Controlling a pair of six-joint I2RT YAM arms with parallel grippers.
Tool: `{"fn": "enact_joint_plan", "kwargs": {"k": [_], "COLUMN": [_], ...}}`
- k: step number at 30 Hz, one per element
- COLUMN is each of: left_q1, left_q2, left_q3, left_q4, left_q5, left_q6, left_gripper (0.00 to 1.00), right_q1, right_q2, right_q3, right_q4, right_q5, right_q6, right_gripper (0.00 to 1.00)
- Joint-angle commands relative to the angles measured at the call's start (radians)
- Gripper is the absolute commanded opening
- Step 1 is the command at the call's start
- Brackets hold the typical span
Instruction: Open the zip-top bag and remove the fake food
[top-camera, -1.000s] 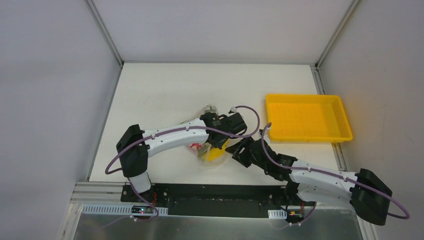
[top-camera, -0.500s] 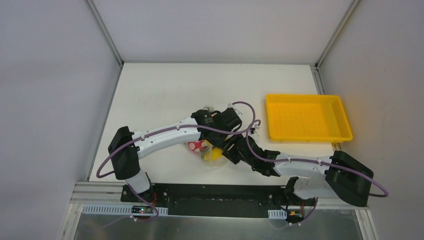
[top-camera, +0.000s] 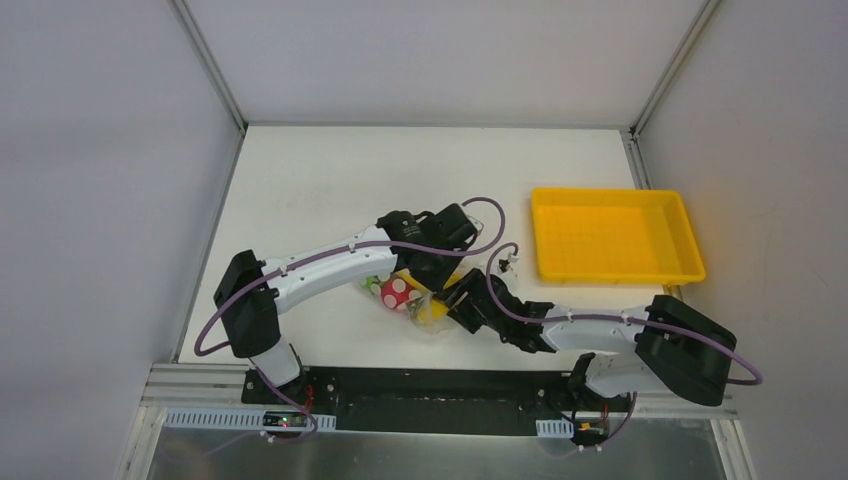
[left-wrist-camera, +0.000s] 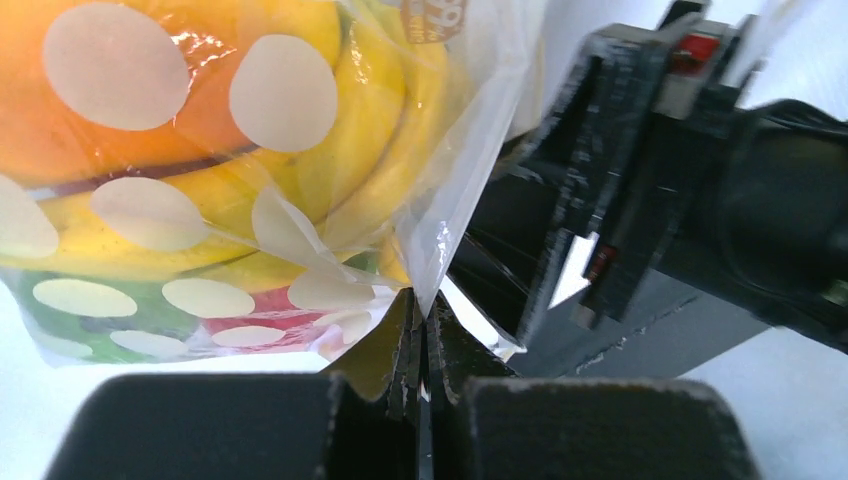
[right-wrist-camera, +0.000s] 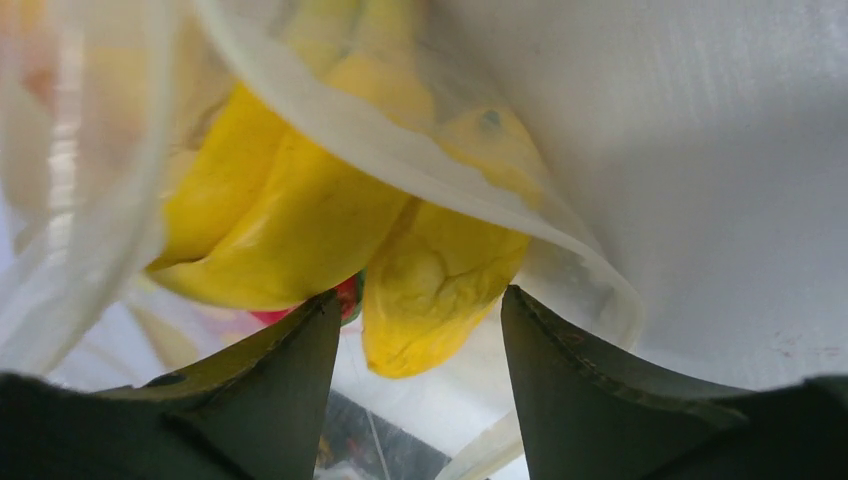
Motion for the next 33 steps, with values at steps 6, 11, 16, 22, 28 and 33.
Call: {"fn": "enact_joint_plan", "kwargs": {"k": [6, 11, 16, 22, 28, 33], "left_q1": [0.041, 0.068, 0.094, 0.105, 0.118, 0.132], "left_q2": [-0.065, -0.063, -0.063, -0.050, -0.046, -0.039], "left_q3": [-0.008, 0.008, 0.018, 0.030, 0.028, 0.033], "left_q4": [0.022, -0.014, -0.037, -0.056, -0.054, -0.055], "left_q5": [0.113, 0.005, -0.079, -0.130, -0.125, -0.114], "left_q6": [-0.023, 0.002, 0.021, 0.033, 0.031, 0.030], "left_gripper": [0.00, 0.00, 0.00, 0.00, 0.00, 0.00], "right_q1": [-0.030, -0.056, -0.057, -0.058, -0.060, -0.102], "right_q2": [0.182, 0.214, 0.144, -0.005, -0.146, -0.254], "right_q3": [0.076, 0.141, 0.190, 0.194, 0.194, 0.217], "right_q4": [0.112, 0.102, 0.000, -0.129, -0.262, -0.387], "right_q5": [-0.026, -0.063, -0.054, -0.031, -0.068, -0.130], "right_q6": [-0.070, -0.132, -0.185, -0.233, -0.267, -0.331], "right_gripper": [0.62, 0.54, 0.41, 0.36, 0.35, 0.35]}}
